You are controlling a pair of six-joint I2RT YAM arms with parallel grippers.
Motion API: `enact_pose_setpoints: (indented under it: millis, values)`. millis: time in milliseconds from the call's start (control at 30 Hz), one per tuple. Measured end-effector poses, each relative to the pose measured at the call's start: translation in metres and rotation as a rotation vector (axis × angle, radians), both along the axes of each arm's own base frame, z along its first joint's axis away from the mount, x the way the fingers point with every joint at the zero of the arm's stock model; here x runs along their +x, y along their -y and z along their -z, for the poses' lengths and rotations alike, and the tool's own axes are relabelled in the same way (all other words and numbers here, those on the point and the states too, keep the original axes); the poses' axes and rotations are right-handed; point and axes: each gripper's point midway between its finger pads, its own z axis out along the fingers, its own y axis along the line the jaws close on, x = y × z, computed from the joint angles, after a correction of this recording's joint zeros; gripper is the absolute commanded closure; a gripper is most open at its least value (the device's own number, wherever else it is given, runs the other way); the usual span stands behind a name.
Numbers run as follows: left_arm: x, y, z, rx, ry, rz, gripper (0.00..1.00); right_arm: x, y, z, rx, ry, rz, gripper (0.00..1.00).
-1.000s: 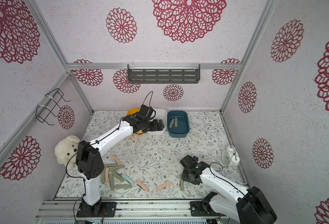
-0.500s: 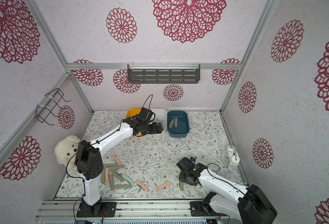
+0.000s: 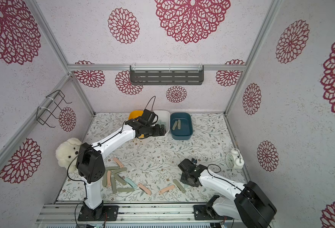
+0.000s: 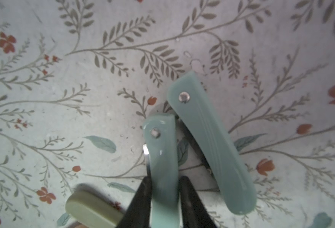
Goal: Place the fruit knives into the storage box by color
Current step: Pick up the fruit knife from the center of the board.
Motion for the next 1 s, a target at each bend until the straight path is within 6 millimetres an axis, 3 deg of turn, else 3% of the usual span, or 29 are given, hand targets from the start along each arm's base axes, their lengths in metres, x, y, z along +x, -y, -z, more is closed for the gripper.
enact_pose_setpoints:
  millis: [100,333,700,867,1000]
  values:
    - [0.0,0.0,0.0,0.002,0.0,-0.001,0.03,0.007,-0.003,0.0,-0.002,0.01,-0.005,0.61]
    - [0.001,-0.005,0.003,0.009,-0.005,-0.009,0.03,0.031,0.0,0.0,-0.014,0.03,0.003,0.7]
    - [0.005,-0.016,0.011,0.019,-0.021,-0.031,0.03,0.049,-0.001,-0.001,-0.002,0.067,-0.009,0.74]
    - [0.002,-0.018,0.017,0.028,-0.035,-0.032,0.03,0.065,-0.01,-0.002,-0.003,0.082,-0.034,0.72]
    - [0.002,-0.022,0.02,0.032,-0.041,-0.037,0.03,0.07,-0.016,-0.003,-0.001,0.086,-0.071,0.62]
